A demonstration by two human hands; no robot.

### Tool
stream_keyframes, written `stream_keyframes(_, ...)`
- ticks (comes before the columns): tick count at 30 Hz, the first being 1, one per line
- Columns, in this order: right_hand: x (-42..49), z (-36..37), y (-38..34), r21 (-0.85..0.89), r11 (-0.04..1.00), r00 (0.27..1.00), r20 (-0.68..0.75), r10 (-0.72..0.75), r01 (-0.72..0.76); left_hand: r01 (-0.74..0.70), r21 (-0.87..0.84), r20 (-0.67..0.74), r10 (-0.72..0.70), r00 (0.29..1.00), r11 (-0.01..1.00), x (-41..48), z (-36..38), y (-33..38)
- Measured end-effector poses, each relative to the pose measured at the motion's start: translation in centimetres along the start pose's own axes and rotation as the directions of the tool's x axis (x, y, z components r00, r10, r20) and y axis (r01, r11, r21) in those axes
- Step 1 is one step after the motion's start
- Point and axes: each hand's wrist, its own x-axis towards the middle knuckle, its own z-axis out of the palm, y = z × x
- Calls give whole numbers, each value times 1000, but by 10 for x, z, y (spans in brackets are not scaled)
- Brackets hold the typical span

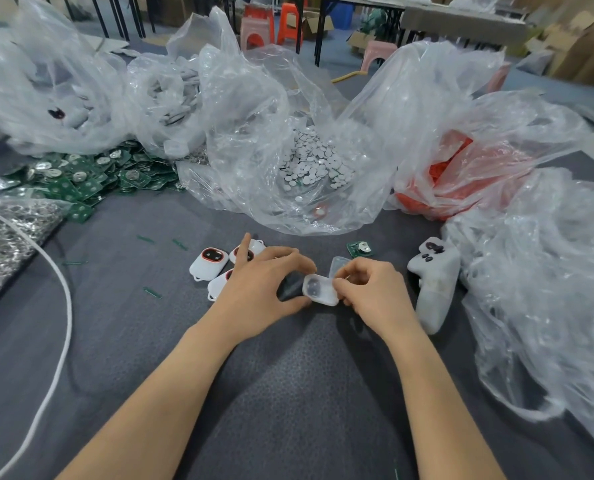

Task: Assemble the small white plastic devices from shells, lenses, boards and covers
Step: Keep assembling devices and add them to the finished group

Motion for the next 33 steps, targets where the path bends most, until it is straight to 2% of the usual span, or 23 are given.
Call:
stream_keyframes(5, 1, 1, 0, -93, 995, 999, -7, -44, 43, -4, 1, 25, 4, 1000, 1000, -1, 0, 0)
stream_keyframes(15, -1, 0, 0, -142, 987, 997, 3, -81, 81, -53, 26, 27, 52, 998, 998, -1, -4, 5)
stream_keyframes(20, -1, -3, 0, -98, 988, 993, 16, -118, 119, -51, 26, 19, 50, 999, 998, -1, -3, 5)
stream_keyframes(29, -1, 2, 2, -189, 970, 988, 45, -146, 152, -72, 49, 24, 71, 997, 996, -1, -1, 5)
stream_keyframes(33, -2, 2, 1, -141, 972, 981, 61, -182, 189, -46, 62, 13, 45, 999, 997, -1, 0, 6)
